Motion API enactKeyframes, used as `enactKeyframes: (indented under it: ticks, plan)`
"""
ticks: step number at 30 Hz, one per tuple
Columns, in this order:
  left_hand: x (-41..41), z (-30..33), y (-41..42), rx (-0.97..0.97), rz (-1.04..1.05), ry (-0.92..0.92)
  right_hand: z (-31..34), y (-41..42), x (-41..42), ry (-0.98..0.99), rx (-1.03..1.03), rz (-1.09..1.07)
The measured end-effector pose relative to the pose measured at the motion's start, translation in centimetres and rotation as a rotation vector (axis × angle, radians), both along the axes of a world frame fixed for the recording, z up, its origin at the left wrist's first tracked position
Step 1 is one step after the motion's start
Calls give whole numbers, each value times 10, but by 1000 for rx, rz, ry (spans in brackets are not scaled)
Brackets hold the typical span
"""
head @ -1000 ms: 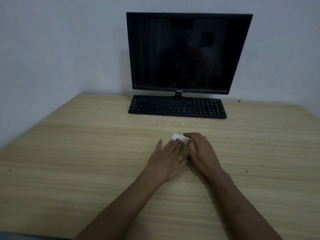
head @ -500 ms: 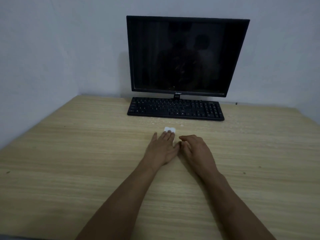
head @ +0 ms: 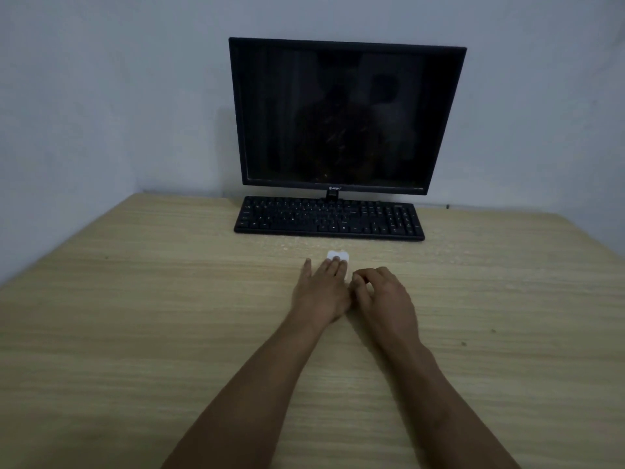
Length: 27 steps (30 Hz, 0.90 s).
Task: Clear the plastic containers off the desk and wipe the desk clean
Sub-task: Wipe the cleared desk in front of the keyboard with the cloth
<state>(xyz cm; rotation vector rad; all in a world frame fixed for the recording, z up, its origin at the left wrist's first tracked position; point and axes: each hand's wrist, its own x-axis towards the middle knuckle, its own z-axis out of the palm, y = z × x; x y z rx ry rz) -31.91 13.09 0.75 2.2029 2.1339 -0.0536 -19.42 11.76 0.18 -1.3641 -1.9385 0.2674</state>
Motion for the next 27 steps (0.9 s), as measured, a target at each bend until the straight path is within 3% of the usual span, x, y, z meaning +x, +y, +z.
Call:
enactKeyframes:
  ticks: [8,15,22,27]
  plan:
    - [-14,-13,-44,68,54,-50,0,-1,-11,-38,3,57]
    - [-47,-3,-14,36,227,-85,1,-6,-9,-72,-13,77]
    - [-21,-10,-57,25,111,-125,0,-4,-19,-71,-7,96]
    - [-50,-8,-49,21,253,-90,-1,-5,-14,-90,-29,110]
